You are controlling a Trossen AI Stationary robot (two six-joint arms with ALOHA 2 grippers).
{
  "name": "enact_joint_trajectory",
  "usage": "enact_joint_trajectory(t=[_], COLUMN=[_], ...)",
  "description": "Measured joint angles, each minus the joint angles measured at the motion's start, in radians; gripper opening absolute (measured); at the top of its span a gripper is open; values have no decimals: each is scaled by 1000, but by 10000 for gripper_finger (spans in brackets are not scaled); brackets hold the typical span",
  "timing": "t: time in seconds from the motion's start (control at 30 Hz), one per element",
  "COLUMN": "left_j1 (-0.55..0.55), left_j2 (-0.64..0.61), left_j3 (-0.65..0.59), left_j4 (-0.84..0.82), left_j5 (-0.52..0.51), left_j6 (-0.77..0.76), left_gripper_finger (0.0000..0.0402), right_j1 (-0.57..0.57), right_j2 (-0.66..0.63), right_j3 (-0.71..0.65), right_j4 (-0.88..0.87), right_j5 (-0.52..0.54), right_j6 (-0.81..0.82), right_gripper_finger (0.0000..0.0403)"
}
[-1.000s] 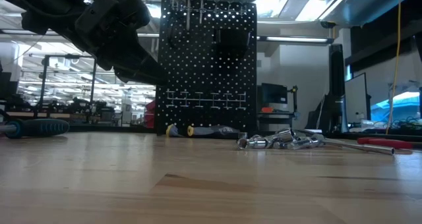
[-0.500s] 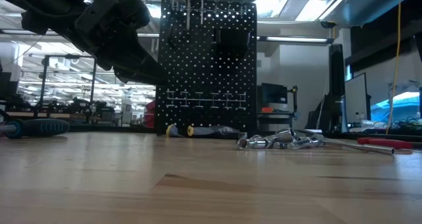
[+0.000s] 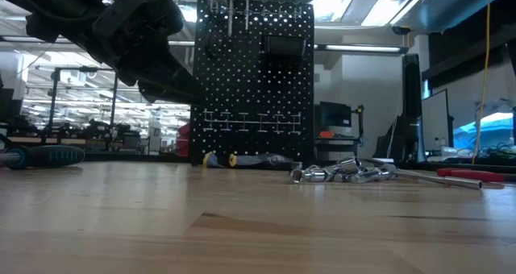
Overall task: Hang tools onto peg board
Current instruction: Hang the black screwdriver on the pegboard
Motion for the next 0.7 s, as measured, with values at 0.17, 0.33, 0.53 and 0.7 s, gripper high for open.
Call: enact_joint_trajectory(t=[0.17,0.33,0.53,0.7], left_j1=[-8,-8,-8,-8], left_j2=[0,0,0,0], left_j3=[0,0,0,0], left_j4=[0,0,0,0], left_j5=[0,0,0,0], left_j6=[-10,-10,-9,-8], left_gripper_finger=[168,168,168,168], right_j1=[86,135,147,124], right_j2=[0,-1,-1,7], right_j3=[-152,-251,-379,-479], right_j4=[71,86,81,113], right_j5=[63,70,58,148], right_j6=[107,234,357,428], right_gripper_finger=[286,286,286,286])
